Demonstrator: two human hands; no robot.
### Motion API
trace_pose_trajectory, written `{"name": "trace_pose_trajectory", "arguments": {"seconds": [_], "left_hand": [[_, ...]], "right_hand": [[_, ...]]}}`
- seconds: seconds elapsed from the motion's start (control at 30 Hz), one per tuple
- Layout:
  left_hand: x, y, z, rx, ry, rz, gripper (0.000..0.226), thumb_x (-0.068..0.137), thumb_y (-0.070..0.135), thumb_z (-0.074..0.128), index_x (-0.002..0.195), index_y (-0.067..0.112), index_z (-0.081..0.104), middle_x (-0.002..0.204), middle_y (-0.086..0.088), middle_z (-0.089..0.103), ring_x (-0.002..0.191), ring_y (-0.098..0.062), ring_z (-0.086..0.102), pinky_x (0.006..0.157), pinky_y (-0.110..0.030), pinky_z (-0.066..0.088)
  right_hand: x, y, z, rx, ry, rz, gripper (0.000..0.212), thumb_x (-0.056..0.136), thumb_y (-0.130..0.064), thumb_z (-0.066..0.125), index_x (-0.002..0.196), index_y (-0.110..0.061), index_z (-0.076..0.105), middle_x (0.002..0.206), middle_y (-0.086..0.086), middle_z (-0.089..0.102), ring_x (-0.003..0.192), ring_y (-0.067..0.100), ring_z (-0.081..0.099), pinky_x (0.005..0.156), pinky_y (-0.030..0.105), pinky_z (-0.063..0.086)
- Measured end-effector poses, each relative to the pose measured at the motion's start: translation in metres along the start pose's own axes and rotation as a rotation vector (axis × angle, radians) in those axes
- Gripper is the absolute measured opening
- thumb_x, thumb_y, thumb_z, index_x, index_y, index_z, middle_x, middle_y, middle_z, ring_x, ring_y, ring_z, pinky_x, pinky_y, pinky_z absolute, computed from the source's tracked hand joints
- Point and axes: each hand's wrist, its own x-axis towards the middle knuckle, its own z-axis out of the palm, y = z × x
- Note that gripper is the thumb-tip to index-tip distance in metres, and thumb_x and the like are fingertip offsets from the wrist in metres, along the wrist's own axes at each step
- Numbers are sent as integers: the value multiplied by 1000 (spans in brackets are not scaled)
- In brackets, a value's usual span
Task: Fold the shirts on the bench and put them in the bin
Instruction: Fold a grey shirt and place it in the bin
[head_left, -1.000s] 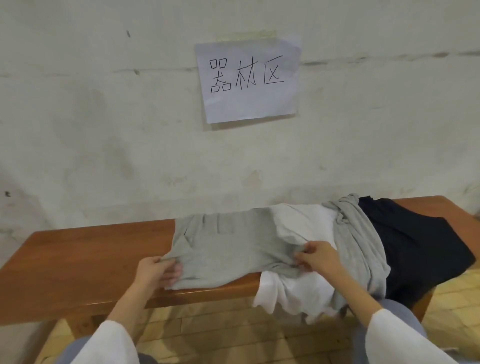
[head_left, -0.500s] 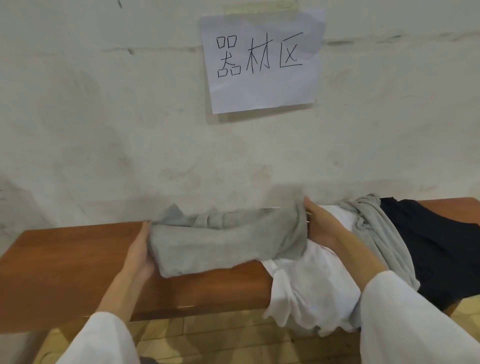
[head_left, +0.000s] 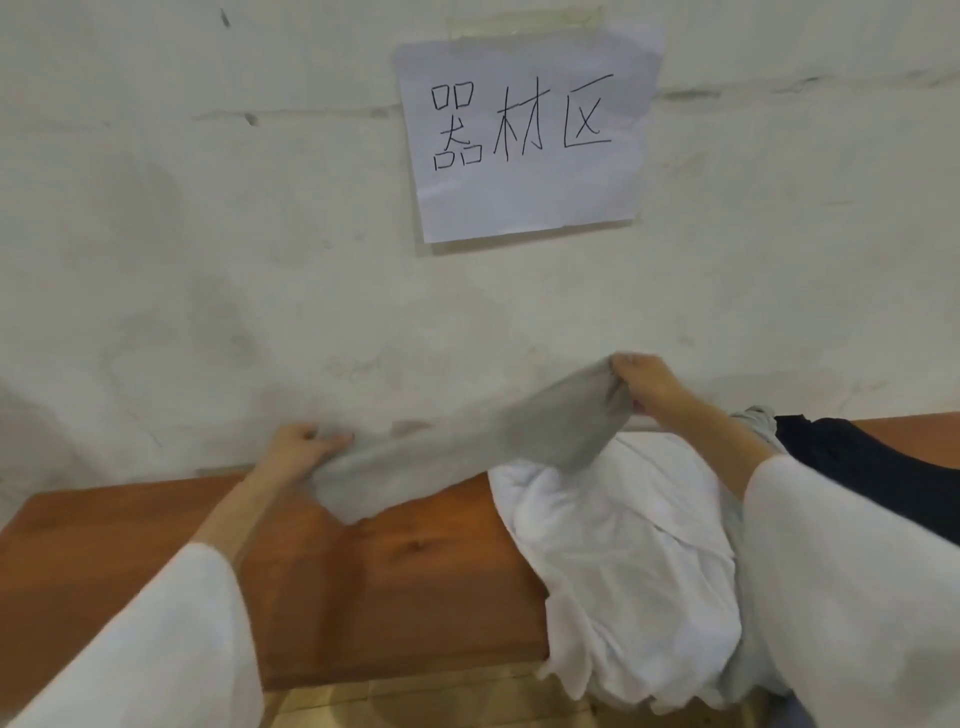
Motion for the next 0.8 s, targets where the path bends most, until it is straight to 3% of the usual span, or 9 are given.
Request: {"name": "trace_pose_trajectory", "arguments": {"seconds": [0.03,0.13,0.2,0.33,0.37,0.43,0.5,0.63,0.8], "left_hand": [[13,19,-3,-15,66,38,24,85,16,70,66,5,61,51,4,61,63,-9,57,41,-10,37],[50,68,-11,-262,203,62,29,80,18,75,98,-4,67,90,-12,65,82,-19,58,62,-26,47],[66,88,-17,-417,205,51,40,79,19,76,109,-5,64,103,-15,64,80,-21,60,66,-31,49],[71,105,-21,-542,133,27,19,82,18,73,90,4,63,104,-15,63,72,-21,61,47,-28,52],[67,109,-22,-557,136,39,16,83,19,73,85,7,61,103,-14,63,72,-21,61,49,-30,53],[58,115,-27,-647,138,52,19,83,25,73,86,9,61,104,-11,64,80,-21,64,69,-39,56],[40,122,-37,-689,106,45,27,84,36,70,91,11,62,99,-7,66,81,-22,66,70,-42,54],[-9,97,-40,-564,21,21,12,92,20,60,87,10,63,88,-9,65,60,-12,67,54,-24,52],[-88,-34,-2,-115,-104,-187,11,91,7,58,82,2,62,91,-25,63,75,-26,58,65,-32,42]], "right_hand": [[8,-20,-9,71,-15,-10,21,99,-21,46,89,-8,59,93,15,55,75,23,54,65,34,47],[25,-66,-34,252,-32,-44,13,98,-17,48,100,-7,55,85,7,55,76,20,54,66,31,50],[32,-83,-46,276,17,-69,16,97,-16,51,101,-3,59,85,7,56,79,21,54,72,33,50],[29,-89,-62,230,69,-102,30,95,-22,55,116,-1,58,93,6,61,81,18,58,75,32,51],[27,-87,-65,216,78,-112,33,95,-24,56,118,0,58,100,7,62,86,20,59,77,33,52],[15,-82,-71,214,79,-131,37,96,-25,55,122,1,57,107,8,60,94,22,59,80,33,50],[-1,-79,-79,241,49,-150,35,96,-28,55,120,-2,57,104,5,61,96,22,60,79,31,50],[-52,-39,-97,182,-87,-52,29,90,-30,62,101,-2,65,96,9,68,87,22,64,70,31,52],[-118,109,-97,-147,-341,206,22,94,-19,58,86,-3,71,85,14,68,81,29,62,72,37,47]]}}
